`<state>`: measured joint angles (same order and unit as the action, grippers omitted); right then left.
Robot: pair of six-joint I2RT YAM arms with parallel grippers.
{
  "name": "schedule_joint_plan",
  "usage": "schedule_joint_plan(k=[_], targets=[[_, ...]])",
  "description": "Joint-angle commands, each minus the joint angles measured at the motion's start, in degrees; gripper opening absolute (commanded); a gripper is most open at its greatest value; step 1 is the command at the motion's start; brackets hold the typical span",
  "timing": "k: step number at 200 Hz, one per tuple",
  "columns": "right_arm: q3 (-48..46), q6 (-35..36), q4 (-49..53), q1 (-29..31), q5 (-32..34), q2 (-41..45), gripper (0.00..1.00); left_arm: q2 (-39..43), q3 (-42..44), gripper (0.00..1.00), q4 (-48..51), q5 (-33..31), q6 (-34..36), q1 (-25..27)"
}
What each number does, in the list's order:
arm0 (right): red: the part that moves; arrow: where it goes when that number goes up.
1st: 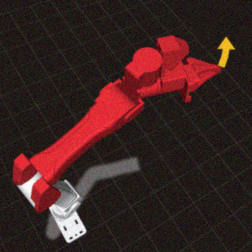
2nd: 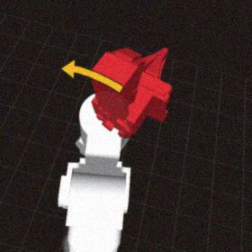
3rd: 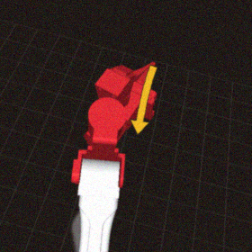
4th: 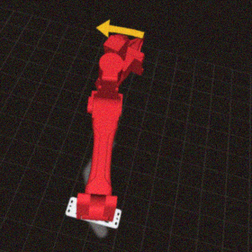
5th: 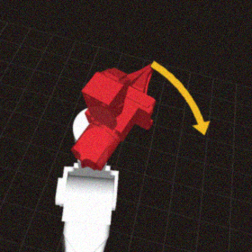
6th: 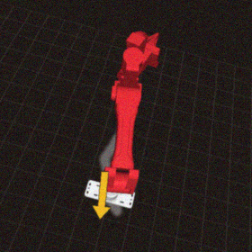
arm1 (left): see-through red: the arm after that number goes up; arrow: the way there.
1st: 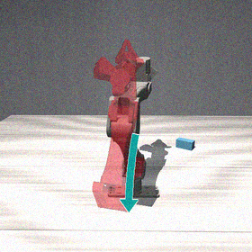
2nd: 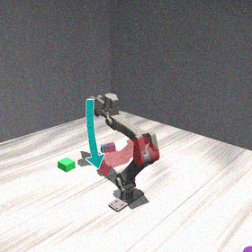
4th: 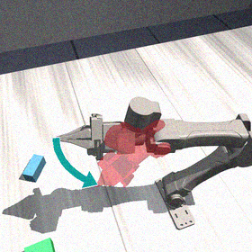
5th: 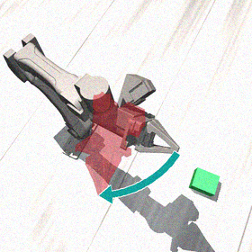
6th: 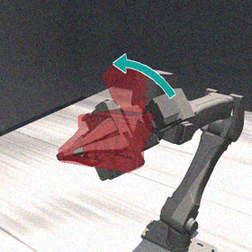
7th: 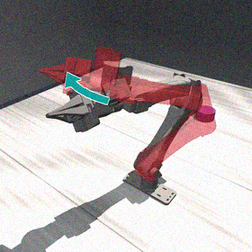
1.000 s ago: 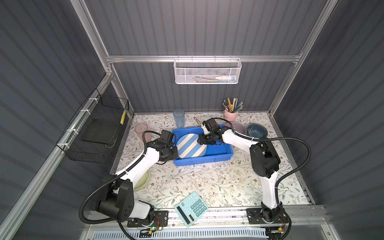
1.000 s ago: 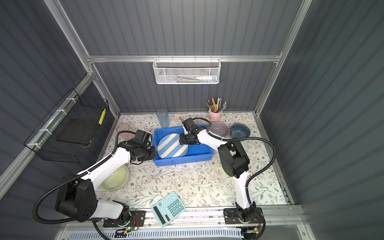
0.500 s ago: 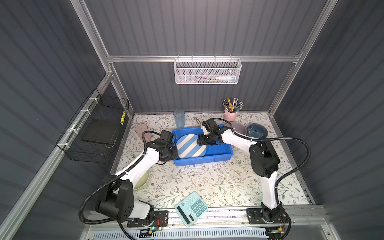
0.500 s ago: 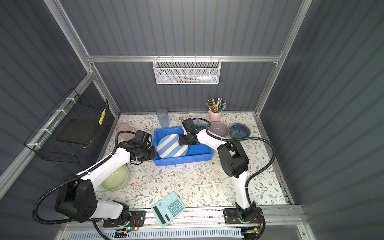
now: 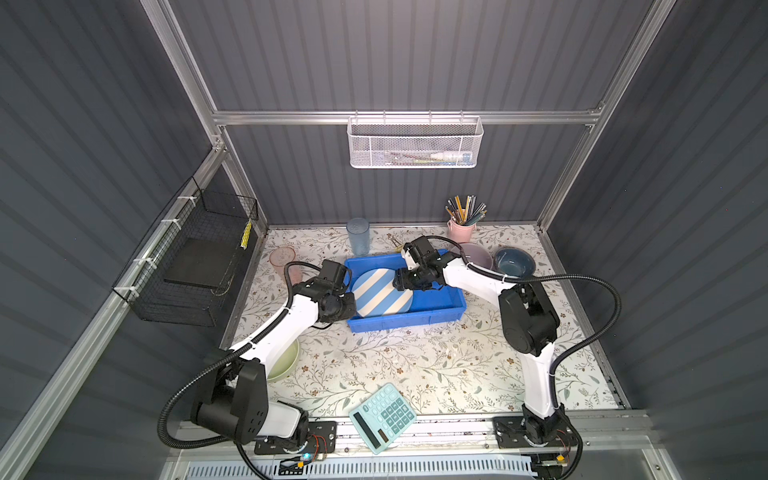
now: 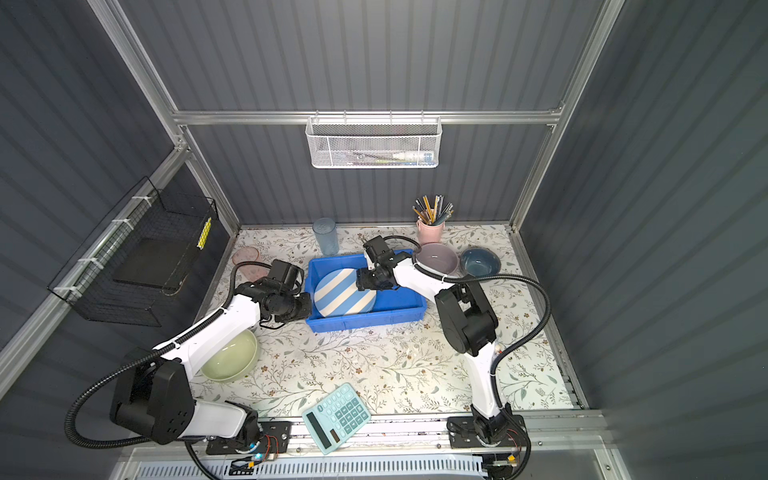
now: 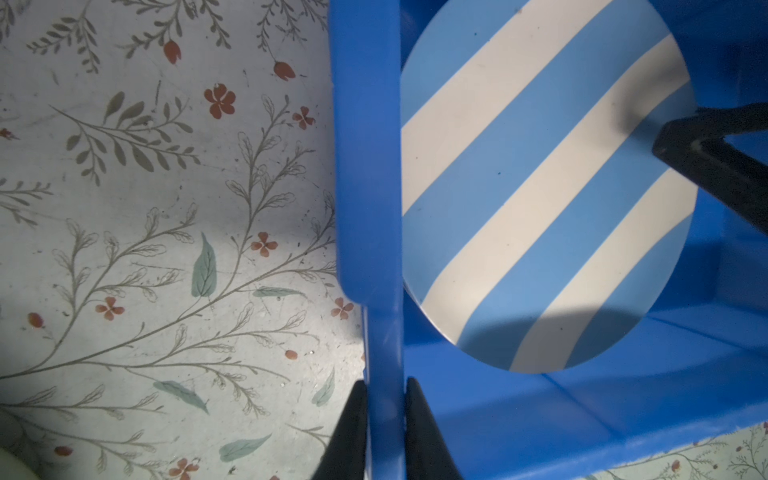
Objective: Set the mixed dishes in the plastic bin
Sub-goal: 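Open the right gripper to release the striped plate in the bin, then move the right gripper to the lilac bowl beside the pink cup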
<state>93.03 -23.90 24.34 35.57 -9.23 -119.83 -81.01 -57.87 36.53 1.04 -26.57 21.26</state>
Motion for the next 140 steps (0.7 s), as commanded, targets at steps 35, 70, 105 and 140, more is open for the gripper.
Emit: schedule_joint_plan(k=[35, 70, 105, 140], targets=[[-1.01, 0.93, 0.52, -1.3, -2.78, 8.51, 0.68, 0.76, -3.5, 0.29, 3.78, -2.13, 0.47, -0.61], [-4.78, -1.44, 1.91, -4.38, -0.08, 15.73, 0.67, 2.03, -4.63, 0.43, 6.19, -3.53, 0.6, -0.7], [-10.91, -3.04, 2.8, -10.03, 6.64, 23.63, 0.65, 3.13, -5.77, 0.64, 7.89, -4.74, 2.19, -0.78], [-13.99, -4.93, 7.41, -15.05, 19.64, 25.17, 0.62, 4.5, -5.76, 0.72, 7.31, -6.22, 2.53, -0.87]])
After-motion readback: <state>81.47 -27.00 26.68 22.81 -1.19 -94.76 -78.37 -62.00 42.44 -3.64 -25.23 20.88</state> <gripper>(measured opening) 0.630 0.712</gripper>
